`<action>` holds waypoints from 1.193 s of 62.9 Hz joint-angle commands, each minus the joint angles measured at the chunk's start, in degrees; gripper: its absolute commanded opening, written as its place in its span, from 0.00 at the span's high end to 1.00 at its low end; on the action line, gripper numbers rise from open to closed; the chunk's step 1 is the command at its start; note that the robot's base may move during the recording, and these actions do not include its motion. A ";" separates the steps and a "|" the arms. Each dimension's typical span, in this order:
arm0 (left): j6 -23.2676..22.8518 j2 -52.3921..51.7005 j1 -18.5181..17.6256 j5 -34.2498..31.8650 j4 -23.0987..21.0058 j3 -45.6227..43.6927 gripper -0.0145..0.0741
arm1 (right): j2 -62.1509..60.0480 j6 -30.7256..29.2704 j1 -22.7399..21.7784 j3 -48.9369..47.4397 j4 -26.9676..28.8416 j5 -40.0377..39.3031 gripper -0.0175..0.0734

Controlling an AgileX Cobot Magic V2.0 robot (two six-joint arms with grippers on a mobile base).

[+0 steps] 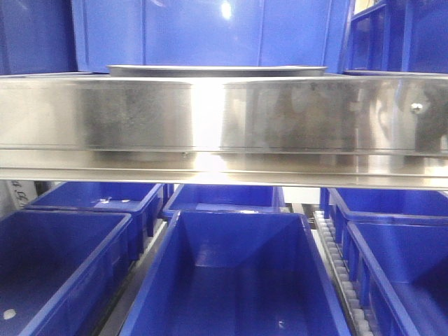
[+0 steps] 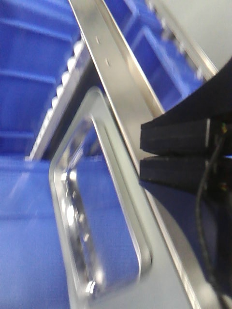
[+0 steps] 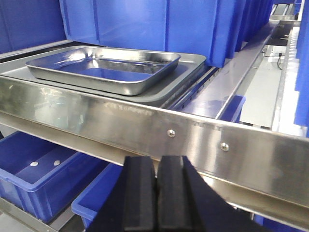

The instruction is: Stack silver trays without gaps

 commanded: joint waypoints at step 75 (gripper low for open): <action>6.20 -50.50 39.02 -8.55 -8.76 39.07 0.88 | 0.52 -0.58 -0.07 -1.52 -0.87 -5.62 0.75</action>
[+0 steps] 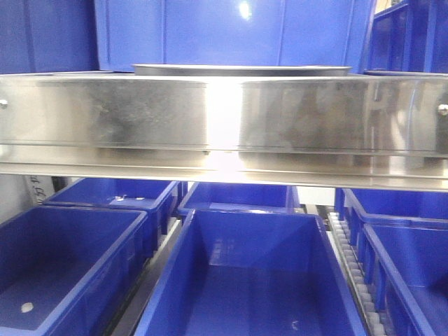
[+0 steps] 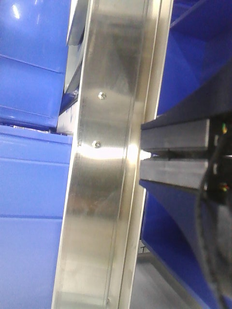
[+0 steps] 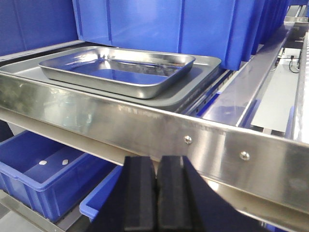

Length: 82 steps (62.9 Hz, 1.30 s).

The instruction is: Stack silver trays without gaps

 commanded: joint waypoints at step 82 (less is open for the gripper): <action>-0.24 -1.99 0.09 -5.40 -0.54 -0.17 0.89 | -13.21 -12.60 -27.17 16.83 7.60 -16.69 0.75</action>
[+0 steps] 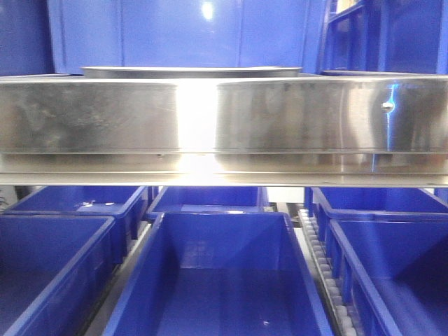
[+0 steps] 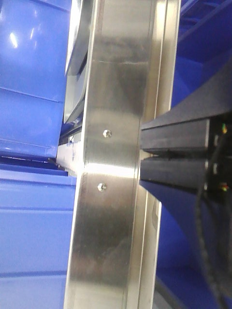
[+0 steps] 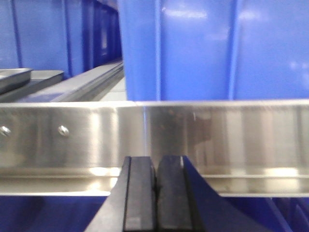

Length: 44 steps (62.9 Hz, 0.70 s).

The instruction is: Stack silver trays without gaps

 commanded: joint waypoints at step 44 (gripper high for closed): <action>-0.24 -1.99 0.09 -5.40 -0.54 -0.17 0.89 | -1.37 -0.78 -0.35 0.21 -0.56 -2.97 0.75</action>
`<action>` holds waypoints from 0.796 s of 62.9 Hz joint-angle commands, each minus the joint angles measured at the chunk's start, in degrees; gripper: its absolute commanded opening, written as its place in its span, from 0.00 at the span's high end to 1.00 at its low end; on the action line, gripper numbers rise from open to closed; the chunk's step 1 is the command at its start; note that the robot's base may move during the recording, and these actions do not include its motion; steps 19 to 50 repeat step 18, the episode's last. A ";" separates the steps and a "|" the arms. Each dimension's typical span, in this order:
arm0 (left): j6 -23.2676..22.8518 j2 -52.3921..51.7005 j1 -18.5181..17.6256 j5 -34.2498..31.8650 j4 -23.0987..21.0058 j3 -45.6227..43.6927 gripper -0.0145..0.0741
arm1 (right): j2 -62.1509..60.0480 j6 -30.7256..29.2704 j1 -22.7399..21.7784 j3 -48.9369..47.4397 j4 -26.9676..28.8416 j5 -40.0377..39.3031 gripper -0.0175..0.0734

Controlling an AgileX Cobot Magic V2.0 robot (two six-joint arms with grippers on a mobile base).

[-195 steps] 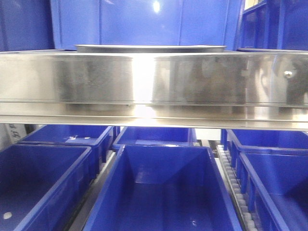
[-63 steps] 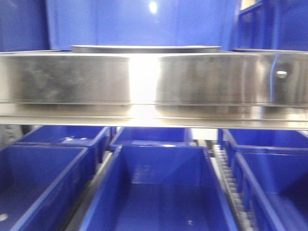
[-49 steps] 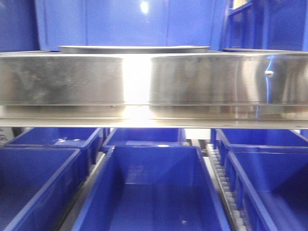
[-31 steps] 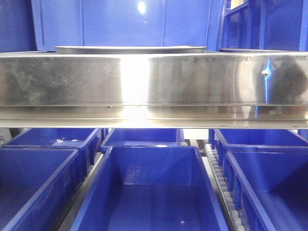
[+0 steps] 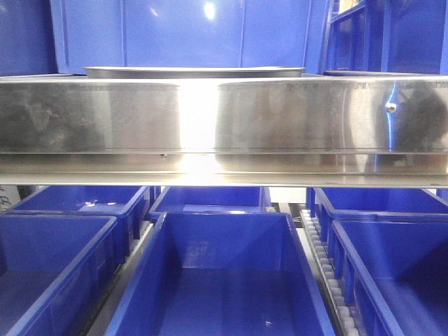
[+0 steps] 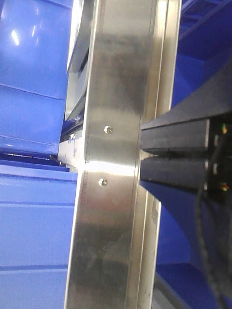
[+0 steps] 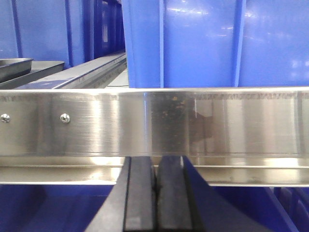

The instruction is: Stack silver trays without gaps

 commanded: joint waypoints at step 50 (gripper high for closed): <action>-0.24 -1.89 0.09 -5.19 -0.54 -0.17 0.89 | -1.11 -0.78 -0.35 0.00 -0.56 -4.48 0.75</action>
